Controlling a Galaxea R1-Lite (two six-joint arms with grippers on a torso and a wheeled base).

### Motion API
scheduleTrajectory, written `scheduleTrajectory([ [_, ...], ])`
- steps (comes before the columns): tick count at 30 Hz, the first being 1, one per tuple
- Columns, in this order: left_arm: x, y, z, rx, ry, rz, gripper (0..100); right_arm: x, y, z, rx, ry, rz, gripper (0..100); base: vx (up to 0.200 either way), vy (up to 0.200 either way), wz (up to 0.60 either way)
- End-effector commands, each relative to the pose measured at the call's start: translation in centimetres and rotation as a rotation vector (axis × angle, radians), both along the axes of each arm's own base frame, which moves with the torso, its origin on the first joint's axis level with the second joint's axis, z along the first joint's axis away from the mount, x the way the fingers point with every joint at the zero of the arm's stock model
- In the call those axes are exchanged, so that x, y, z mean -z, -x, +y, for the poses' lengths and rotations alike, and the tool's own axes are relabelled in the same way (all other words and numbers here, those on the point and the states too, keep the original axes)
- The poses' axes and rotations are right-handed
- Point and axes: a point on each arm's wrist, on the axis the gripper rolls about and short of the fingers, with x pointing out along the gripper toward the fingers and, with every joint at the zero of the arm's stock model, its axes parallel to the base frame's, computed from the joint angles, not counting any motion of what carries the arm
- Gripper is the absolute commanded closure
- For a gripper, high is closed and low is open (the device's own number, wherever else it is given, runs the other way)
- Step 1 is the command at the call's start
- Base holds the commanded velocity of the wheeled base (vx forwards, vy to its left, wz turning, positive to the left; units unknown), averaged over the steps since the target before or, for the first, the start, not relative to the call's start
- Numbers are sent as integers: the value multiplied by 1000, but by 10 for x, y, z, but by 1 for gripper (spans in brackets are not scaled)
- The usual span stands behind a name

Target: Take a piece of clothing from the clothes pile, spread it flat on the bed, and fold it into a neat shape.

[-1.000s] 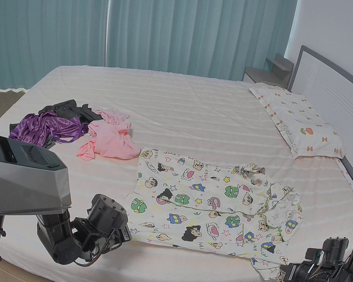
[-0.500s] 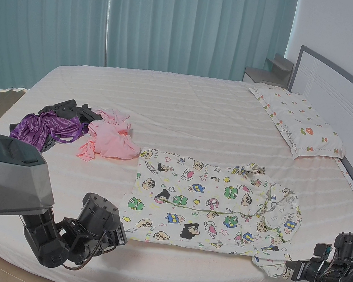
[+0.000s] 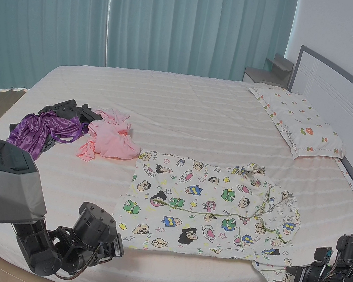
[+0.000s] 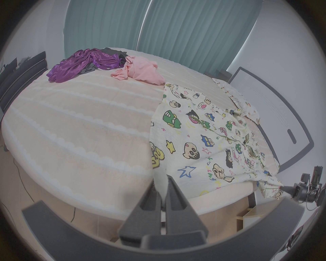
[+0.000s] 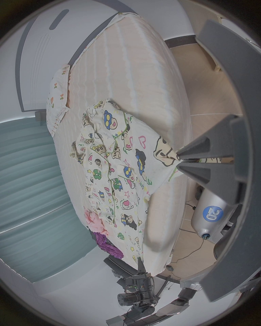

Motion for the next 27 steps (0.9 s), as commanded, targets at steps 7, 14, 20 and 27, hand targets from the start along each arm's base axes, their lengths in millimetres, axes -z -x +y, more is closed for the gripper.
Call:
scheduleTrajectory([
  [7,6,8,5,6,-27,34,100,-1,15,3,-56,28,60,100,0,0,0],
  [14,8,9,3,14,-30,39,100,1,15,6,-71,28,75,0,0,0,0],
  [20,10,13,5,19,-49,65,100,1,20,6,-81,20,103,0,0,0,0],
  [27,10,12,4,18,-48,62,100,5,17,-1,-38,13,121,0,0,0,0],
])
